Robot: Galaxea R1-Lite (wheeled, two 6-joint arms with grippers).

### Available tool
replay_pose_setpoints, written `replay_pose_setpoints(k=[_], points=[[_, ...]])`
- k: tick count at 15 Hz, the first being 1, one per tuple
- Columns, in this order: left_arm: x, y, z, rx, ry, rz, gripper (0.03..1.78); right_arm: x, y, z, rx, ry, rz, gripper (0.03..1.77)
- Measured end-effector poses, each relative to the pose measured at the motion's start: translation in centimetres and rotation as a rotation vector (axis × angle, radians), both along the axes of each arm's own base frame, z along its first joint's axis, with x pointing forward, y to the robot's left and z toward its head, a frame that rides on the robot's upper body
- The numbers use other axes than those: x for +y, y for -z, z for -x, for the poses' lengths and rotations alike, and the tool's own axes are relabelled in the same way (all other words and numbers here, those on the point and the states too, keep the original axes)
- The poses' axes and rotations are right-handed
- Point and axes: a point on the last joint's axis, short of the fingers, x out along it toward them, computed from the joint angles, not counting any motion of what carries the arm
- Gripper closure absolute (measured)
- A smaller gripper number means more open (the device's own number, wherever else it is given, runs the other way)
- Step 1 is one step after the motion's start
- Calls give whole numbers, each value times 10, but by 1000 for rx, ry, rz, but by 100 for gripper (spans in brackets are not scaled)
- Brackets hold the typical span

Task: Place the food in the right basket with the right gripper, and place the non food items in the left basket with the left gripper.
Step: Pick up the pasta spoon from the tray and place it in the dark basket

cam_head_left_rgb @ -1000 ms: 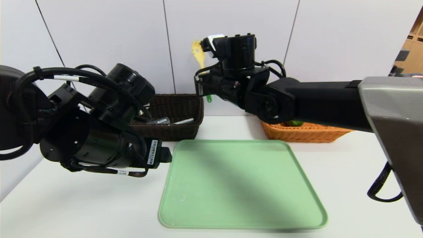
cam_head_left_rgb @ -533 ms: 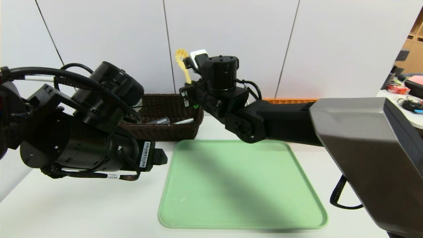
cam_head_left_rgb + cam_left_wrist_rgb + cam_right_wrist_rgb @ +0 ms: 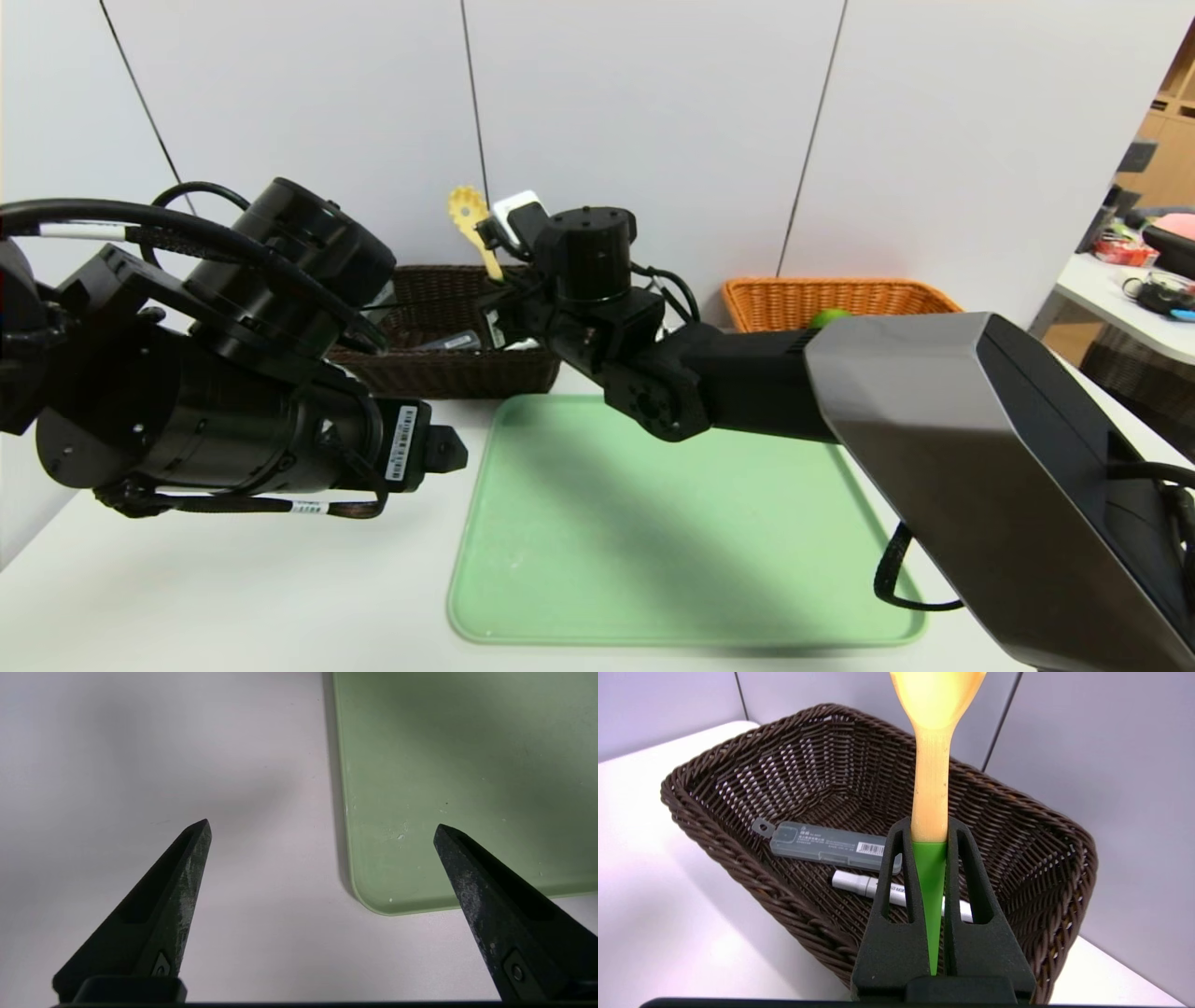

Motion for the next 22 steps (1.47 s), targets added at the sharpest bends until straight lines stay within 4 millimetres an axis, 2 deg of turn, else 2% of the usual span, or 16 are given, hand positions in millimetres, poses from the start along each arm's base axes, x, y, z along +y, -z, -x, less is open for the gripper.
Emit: replay_pose_setpoints(k=[1,2,3,6,11,14,17,22], points=[[0,0,0,0,0,-1,12,0,2,-1,1,-4,4,166],[0,0,0,-2,1,1,12,0,4,-2,2,-9,8,157],[0,0,0,-3,1,1,12,0,6,-4,6,-10,12,138],[0,0,0,-3,0,-1,12,-1,11,-7,5,-7,30,97],[0,-1,0,-22,-6,8,12,-7,6,-10,-2,8,25,55],[2,-6,0,-57,-29,5,12,-21,-11,-13,-7,43,18,40],[7,-14,6,-90,-34,18,12,-43,-38,-10,17,113,34,31],[26,-42,27,-192,-19,49,12,-80,-93,23,83,220,78,20]])
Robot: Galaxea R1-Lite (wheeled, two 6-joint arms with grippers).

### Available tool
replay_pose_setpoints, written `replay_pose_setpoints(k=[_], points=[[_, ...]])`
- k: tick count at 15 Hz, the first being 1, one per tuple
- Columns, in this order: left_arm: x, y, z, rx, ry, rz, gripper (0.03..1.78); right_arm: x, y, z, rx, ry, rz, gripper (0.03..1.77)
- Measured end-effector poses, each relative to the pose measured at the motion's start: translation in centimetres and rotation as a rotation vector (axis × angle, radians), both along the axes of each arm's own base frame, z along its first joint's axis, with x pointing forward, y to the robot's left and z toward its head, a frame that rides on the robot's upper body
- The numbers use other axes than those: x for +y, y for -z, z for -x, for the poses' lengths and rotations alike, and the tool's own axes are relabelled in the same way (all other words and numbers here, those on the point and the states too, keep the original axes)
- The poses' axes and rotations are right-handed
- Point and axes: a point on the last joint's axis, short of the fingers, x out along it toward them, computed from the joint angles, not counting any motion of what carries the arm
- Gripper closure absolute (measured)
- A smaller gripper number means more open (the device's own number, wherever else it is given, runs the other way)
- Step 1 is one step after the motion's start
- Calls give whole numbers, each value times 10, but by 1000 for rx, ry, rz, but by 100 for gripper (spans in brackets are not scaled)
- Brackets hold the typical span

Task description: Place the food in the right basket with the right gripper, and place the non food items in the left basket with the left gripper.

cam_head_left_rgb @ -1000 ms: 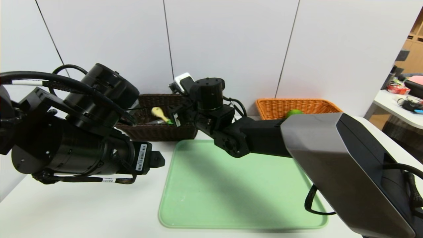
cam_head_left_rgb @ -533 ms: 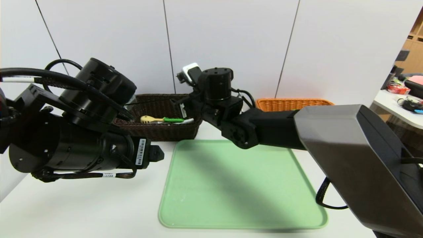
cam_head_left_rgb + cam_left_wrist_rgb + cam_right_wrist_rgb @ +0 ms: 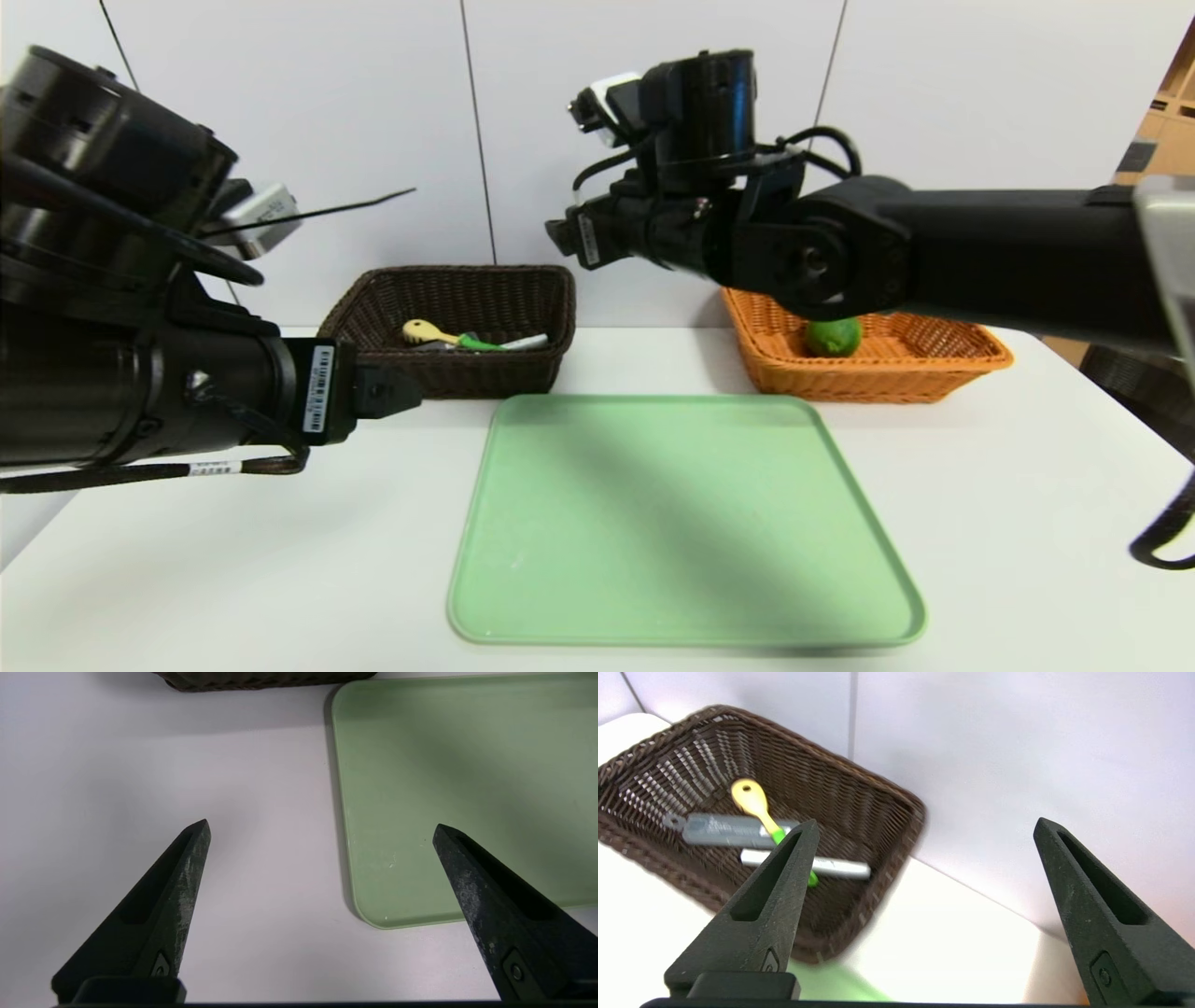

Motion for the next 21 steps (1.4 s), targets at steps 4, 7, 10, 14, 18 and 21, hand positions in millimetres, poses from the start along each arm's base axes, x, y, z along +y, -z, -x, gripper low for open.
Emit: replay_pose_setpoints(k=[4,7,10,14,18,21], points=[[13,-14,16,-71,-7,9,12,-37,-35,47,146,78,18,16],[19,-18,24,-89,-4,14,12,-73,-40,89,275,130,34,13],[22,-15,28,-91,-8,9,12,-119,-32,130,380,196,65,12],[30,-5,33,-100,-90,-60,12,-188,-22,180,412,315,63,11],[46,10,44,-93,-163,-132,12,-236,-10,231,374,399,33,11],[63,19,60,-99,-200,-158,12,-259,-8,259,319,464,0,11]])
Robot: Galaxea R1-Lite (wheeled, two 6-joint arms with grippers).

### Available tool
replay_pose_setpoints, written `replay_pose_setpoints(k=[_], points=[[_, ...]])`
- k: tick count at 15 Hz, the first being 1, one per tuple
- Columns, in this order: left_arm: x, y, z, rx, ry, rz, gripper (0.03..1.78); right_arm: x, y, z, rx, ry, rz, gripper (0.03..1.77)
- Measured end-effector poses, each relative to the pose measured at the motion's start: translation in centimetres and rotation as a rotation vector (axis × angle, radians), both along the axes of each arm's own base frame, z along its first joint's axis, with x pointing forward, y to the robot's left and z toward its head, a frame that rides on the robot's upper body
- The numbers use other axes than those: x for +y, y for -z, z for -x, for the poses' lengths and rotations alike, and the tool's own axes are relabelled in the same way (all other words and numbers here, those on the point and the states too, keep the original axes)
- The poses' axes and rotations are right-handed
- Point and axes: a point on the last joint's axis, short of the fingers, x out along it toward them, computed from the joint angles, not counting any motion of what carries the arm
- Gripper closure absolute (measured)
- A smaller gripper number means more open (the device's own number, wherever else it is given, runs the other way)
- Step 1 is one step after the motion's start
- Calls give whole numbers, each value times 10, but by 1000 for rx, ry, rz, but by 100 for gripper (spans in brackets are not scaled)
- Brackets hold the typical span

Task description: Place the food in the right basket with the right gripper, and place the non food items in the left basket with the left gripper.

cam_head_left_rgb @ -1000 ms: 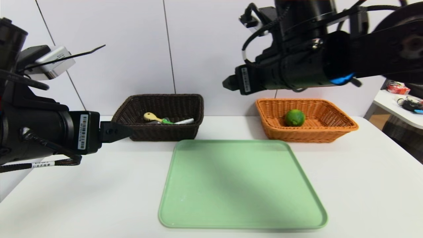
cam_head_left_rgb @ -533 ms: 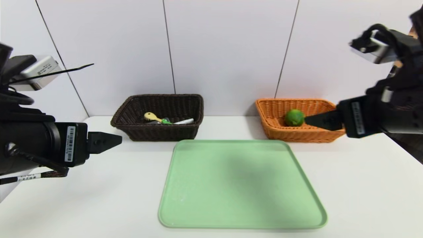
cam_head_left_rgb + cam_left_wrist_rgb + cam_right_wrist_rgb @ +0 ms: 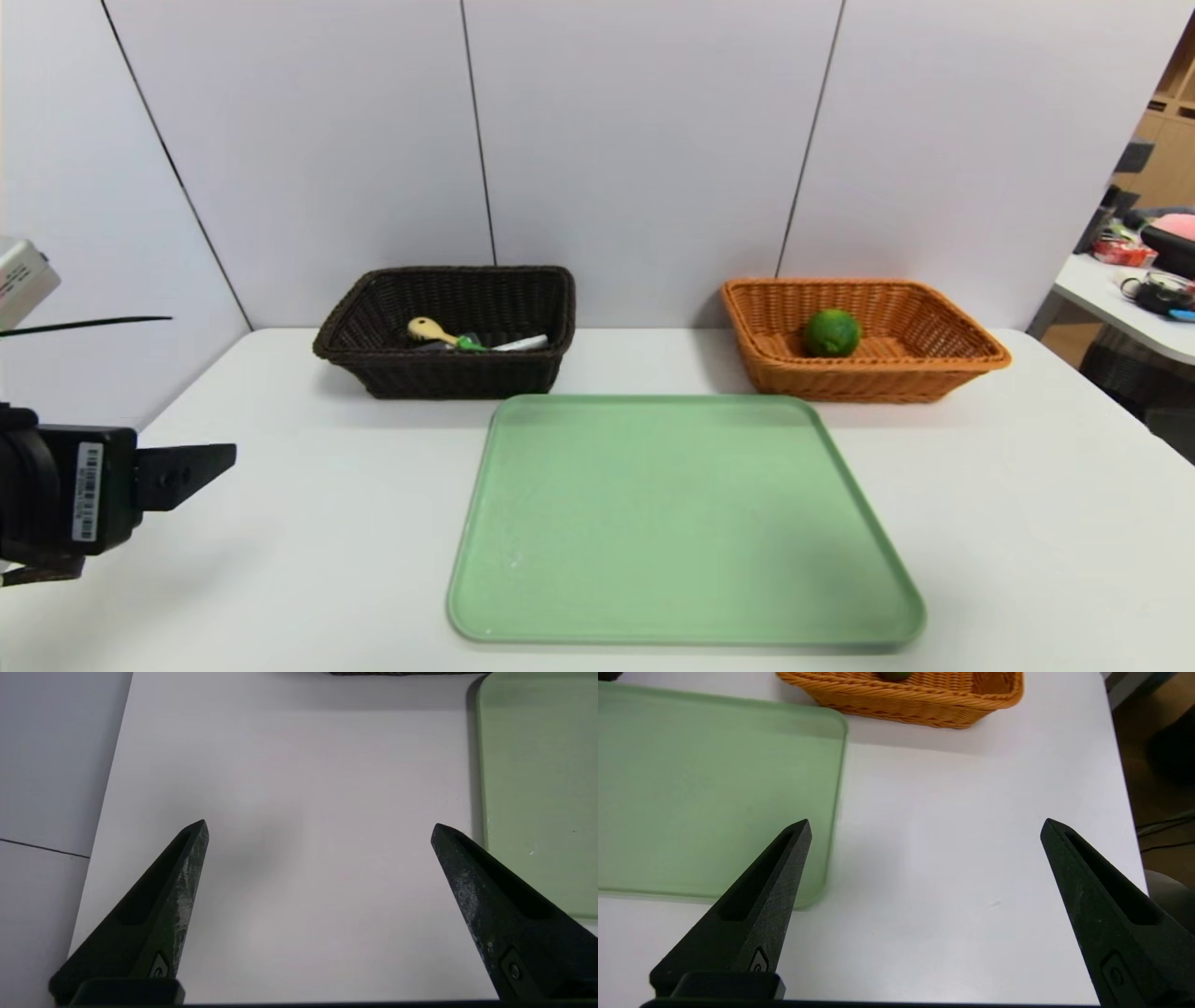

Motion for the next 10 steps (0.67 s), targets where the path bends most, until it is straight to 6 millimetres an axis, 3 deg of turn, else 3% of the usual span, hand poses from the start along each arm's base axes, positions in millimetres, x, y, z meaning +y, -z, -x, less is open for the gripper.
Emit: replay_pose_setpoints(k=[10], points=[[49,31,54,-60,-230,-38,12,-33,28,71,-132,128,-5,11]])
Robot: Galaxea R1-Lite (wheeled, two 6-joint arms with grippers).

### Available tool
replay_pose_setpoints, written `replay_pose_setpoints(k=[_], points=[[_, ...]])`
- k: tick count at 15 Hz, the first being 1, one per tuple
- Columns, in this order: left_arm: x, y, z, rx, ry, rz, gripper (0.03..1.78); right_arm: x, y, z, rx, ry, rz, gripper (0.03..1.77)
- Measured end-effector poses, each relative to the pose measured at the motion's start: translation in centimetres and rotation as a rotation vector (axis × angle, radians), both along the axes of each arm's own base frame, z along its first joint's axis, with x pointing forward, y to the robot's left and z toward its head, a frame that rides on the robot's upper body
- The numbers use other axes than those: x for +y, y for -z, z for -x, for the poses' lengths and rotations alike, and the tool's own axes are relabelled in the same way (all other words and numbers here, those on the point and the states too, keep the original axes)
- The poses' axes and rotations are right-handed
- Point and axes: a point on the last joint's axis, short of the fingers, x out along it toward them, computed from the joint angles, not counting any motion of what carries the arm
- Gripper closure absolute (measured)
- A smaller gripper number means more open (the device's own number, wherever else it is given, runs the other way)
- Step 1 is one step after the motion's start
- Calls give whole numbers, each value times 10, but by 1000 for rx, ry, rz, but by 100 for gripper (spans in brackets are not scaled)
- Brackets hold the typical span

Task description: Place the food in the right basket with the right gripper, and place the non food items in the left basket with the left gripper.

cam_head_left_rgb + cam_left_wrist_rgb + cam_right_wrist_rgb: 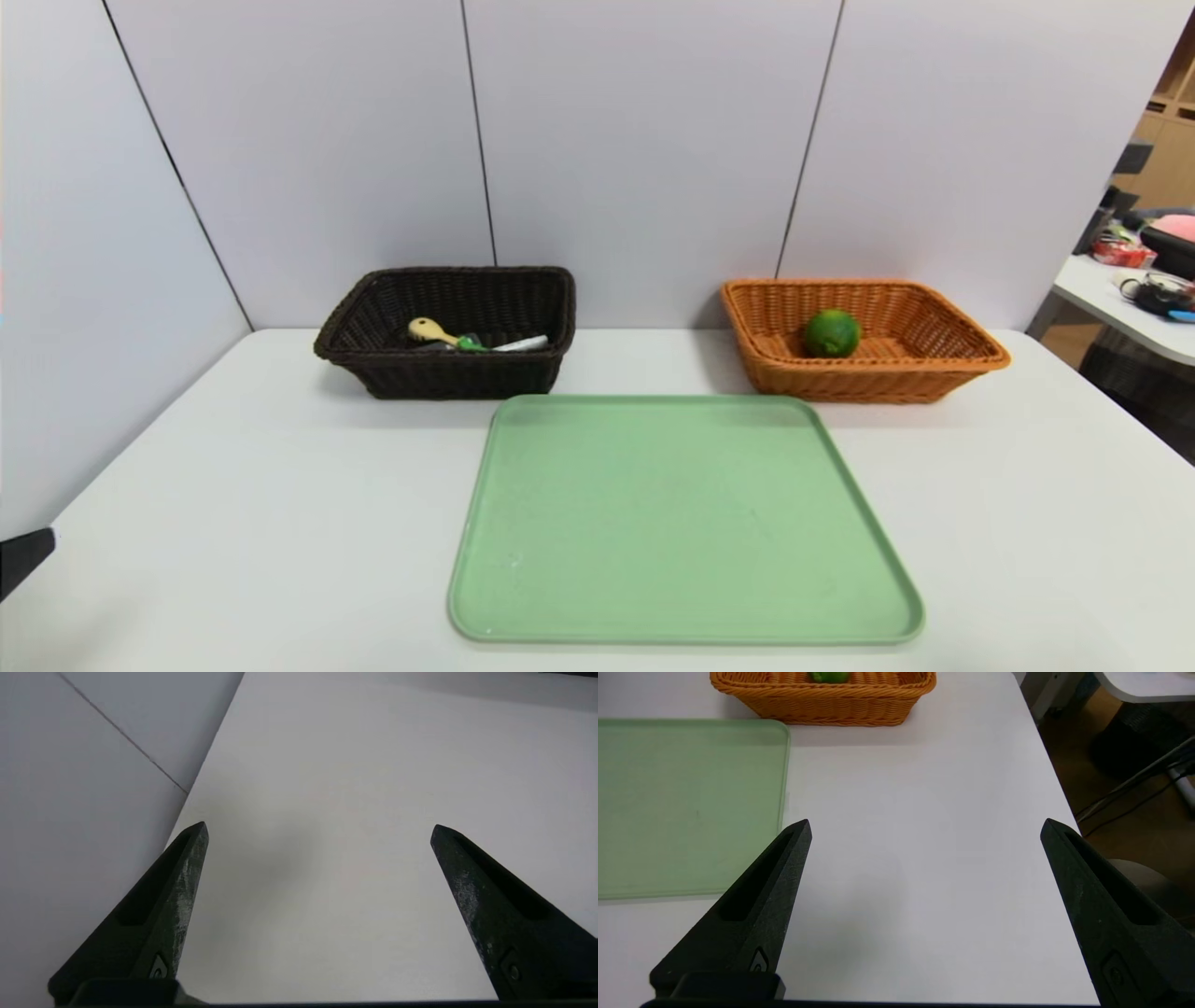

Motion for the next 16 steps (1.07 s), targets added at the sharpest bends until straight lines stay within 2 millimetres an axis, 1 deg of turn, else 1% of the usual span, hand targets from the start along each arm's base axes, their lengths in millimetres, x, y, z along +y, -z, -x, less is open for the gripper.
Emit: replay_pose_setpoints(k=[4,8,11,16], points=[[9,13,20,-43,-73,6,12,-5,10,18,-37,2,18,11],[14,27,36,-86,-123,-2,12,-6,22,31,-63,5,11,11],[16,33,48,-102,-148,-64,12,-8,30,45,-92,3,40,11],[17,56,66,-165,-133,-207,12,-12,44,62,-130,-8,97,11]])
